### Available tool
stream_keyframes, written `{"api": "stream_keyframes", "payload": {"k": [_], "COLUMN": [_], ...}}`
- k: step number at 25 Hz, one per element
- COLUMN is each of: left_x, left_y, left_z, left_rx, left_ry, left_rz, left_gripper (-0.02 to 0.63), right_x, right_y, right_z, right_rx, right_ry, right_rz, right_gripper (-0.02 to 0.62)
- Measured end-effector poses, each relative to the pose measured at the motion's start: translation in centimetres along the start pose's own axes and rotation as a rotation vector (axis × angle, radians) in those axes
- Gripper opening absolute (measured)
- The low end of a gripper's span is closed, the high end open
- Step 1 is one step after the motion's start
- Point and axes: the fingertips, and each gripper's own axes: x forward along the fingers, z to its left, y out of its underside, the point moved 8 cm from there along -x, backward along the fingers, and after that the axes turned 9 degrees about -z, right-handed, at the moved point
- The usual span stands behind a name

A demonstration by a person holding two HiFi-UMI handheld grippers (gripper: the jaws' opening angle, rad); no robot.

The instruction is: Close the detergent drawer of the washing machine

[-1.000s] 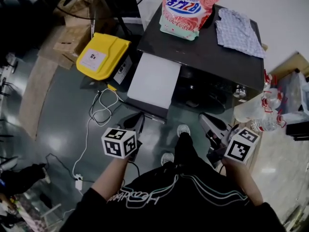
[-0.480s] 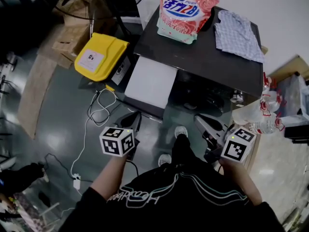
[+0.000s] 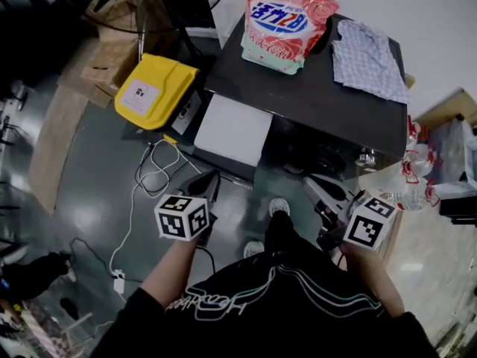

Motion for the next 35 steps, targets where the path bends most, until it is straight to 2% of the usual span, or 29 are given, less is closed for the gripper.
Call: {"api": "stream_keyframes", "payload": {"k": [23,35], "left_x": [5.0,8.2], "left_y": [-3.5,-5.5], "left_z": [0.5,0.8], "left_rx": [-0.014,-0.026], "left_ry": [0.023,0.032], "left_rz": [-0.007,-0.021], "left_gripper": [0.025,0.025], "right_x": [4.0,4.4], "right_y": [-3.4,-4.6], "right_z": [-2.6,-4.3], "right_rx": [-0.015,-0.010], "right_ry": [-0.006,0.017], "right_rz": [0.026,0.028], "right_gripper": [0.026,0.026]}}
